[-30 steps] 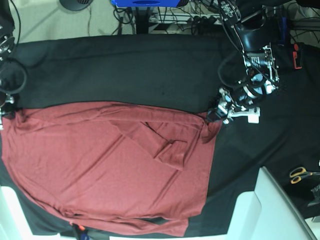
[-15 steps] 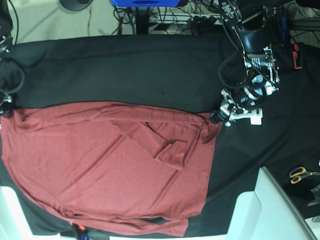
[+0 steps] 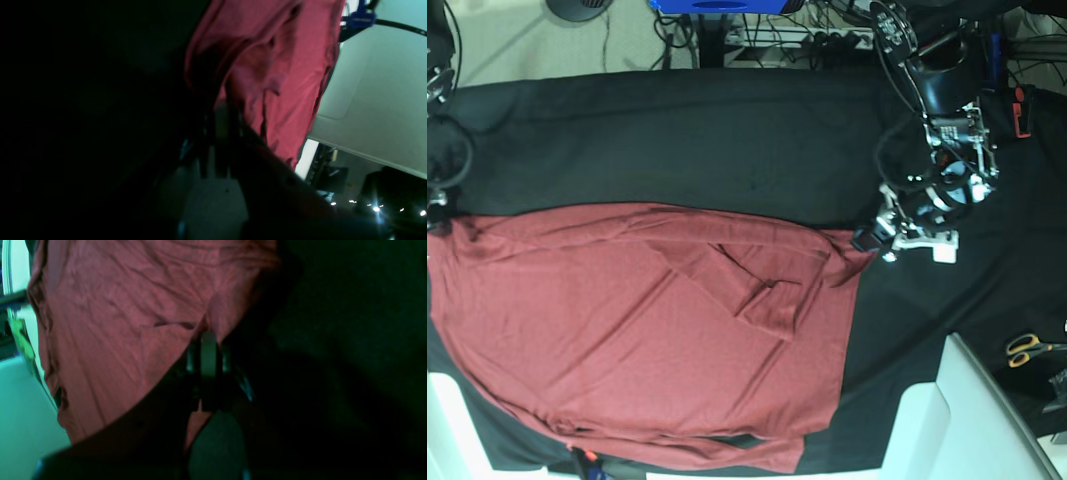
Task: Fold the T-shirt properly
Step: 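Lower the left gripper and grasp the shirt's side edge, then drag the grasped shirt edge with the left gripper away from the body to flatten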
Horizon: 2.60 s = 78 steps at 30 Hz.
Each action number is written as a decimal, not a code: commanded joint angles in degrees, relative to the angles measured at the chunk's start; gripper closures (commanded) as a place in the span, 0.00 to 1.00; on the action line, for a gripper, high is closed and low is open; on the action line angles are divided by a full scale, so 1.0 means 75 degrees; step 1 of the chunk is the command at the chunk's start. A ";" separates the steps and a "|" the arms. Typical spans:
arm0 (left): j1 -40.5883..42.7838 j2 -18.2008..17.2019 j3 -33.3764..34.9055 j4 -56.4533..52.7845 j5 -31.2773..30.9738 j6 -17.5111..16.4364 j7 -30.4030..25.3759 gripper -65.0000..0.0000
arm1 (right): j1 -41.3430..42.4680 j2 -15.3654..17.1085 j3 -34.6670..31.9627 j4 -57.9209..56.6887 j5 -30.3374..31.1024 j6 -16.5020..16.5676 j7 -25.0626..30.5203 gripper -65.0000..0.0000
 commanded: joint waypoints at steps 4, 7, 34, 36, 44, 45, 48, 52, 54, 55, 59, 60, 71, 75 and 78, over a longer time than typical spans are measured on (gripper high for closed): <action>-0.0046 -0.0055 -0.0015 0.0391 -0.0151 -0.0042 0.0432 1.00 | 0.0117 0.0187 0.0037 0.0817 0.0087 0.0092 -0.0362 1.00; -0.0069 -0.0055 -0.0027 0.0391 -0.0163 -0.0042 0.0620 1.00 | 0.0117 0.0187 0.0037 0.1004 0.0099 0.0080 -0.0597 1.00; 0.0341 -0.0031 -0.1059 0.1306 -0.0174 -0.0042 0.2167 1.00 | -0.0082 0.0210 0.0037 0.2305 0.0099 -0.0881 -0.1675 1.00; 0.0517 -0.0031 -0.1059 0.1493 -0.0174 -0.0042 0.2167 1.00 | -0.0152 0.0210 0.0037 0.2305 0.0099 -0.0881 -0.1675 1.00; 0.1314 -0.0008 -0.1035 0.2583 -0.0174 -0.0042 0.2179 1.00 | -0.0528 0.0222 0.0037 0.2317 0.0111 -0.0881 -0.1687 1.00; 0.1372 -0.0020 -0.1047 0.2583 -0.0174 -0.0042 0.2179 1.00 | -0.0563 0.0222 0.0037 0.2317 0.0111 -0.0881 -0.1687 1.00; 0.1525 -0.0055 -0.1047 0.2583 -0.0174 -0.0042 0.2179 1.00 | -0.0809 0.0222 0.0048 0.2470 0.0122 -0.0881 -0.1687 1.00; 0.1701 -0.0055 -0.1024 0.2619 -0.0174 -0.0042 0.2191 1.00 | -0.1184 0.0175 0.0060 0.3161 0.0134 -0.0881 -0.1851 1.00; 0.1806 -0.0043 -0.1000 0.2900 -0.0174 -0.0042 0.2191 1.00 | -0.1383 0.0163 0.0318 0.3337 0.0134 -0.0881 -0.2039 1.00; 0.1888 -0.0031 -0.1000 0.3041 -0.0174 -0.0042 0.2191 1.00 | -0.1454 0.0163 0.0529 0.3337 0.0134 -0.0881 -0.2132 1.00; 0.2228 -0.0020 -0.1000 0.3673 -0.0174 -0.0042 0.2191 1.00 | -0.1688 0.0152 0.1092 0.3349 0.0134 -0.0881 -0.2507 1.00; 0.2298 -0.0020 -0.1000 0.3732 -0.0174 -0.0042 0.2202 1.00 | -0.1747 0.0152 0.1139 0.3349 0.0134 -0.0881 -0.2519 1.00; 0.2838 -0.0031 -0.1047 0.3978 -0.0174 -0.0054 0.2249 1.00 | -0.2462 -0.0411 0.1139 0.3982 0.0134 -0.0881 -0.2519 1.00; 0.3107 -0.0043 -0.1047 0.4412 -0.0174 -0.0065 0.2249 1.00 | -0.2743 -0.0575 0.1139 0.4251 0.0122 -0.0881 -0.2484 1.00; 0.3318 -0.0055 -0.1059 0.4517 -0.0174 -0.0065 0.2249 1.00 | -0.2919 -0.0587 0.1139 0.4298 0.0122 -0.0881 -0.2484 1.00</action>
